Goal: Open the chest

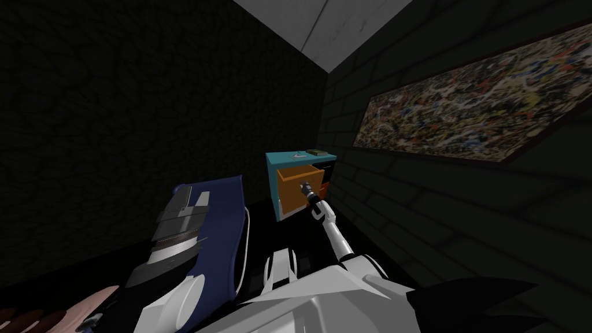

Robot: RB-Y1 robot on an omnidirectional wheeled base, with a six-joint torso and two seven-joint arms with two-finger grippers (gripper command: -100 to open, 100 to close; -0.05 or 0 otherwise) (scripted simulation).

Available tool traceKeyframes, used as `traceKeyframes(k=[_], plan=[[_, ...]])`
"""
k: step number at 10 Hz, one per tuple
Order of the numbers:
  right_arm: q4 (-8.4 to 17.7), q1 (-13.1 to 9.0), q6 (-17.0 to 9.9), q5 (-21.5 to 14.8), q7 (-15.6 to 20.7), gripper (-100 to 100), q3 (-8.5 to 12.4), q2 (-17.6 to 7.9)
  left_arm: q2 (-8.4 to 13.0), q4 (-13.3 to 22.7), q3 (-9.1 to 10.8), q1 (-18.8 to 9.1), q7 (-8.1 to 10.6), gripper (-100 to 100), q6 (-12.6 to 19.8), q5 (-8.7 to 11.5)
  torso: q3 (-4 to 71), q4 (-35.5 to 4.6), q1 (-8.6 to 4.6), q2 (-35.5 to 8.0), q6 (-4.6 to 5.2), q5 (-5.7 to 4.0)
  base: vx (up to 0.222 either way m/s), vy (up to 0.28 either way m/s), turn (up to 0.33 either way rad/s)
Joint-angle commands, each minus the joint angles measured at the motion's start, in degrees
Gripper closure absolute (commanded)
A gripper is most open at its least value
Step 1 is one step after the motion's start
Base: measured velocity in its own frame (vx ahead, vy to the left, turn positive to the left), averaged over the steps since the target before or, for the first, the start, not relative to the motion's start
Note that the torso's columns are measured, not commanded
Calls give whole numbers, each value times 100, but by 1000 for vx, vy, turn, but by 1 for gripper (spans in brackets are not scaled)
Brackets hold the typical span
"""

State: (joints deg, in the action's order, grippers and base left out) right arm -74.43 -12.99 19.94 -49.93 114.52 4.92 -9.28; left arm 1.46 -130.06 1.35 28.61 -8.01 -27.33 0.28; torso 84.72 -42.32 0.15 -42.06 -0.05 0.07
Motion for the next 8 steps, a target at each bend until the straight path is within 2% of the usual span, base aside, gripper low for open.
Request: traceKeyframes(k=[1, 6, 7, 8], plan=[[57, -267, -287, -26, -274, -100, -109, -192, 0, 0, 0, 0, 0, 0, 0, 0, -5, 0, -8, -8, 2, -3, -64, -15, 45], [159, -808, -869, -86, -822, -100, -358, -607, 0, 0, 0, 0, 0, 0, 0, 0, -19, 0, -16, -28, 5, -7, -68, -11, 51], [121, -716, -815, -85, -757, -100, -354, -553, 0, 0, 0, 1, 0, 0, 0, 0, -18, -7, -16, -27, 8, -5, -27, -7, 13], [129, -724, -843, -87, -782, 0, -364, -558, 0, 0, 0, 1, 0, 0, 0, 0, -17, -6, -12, -25, 11, -4, 0, 0, 0]])
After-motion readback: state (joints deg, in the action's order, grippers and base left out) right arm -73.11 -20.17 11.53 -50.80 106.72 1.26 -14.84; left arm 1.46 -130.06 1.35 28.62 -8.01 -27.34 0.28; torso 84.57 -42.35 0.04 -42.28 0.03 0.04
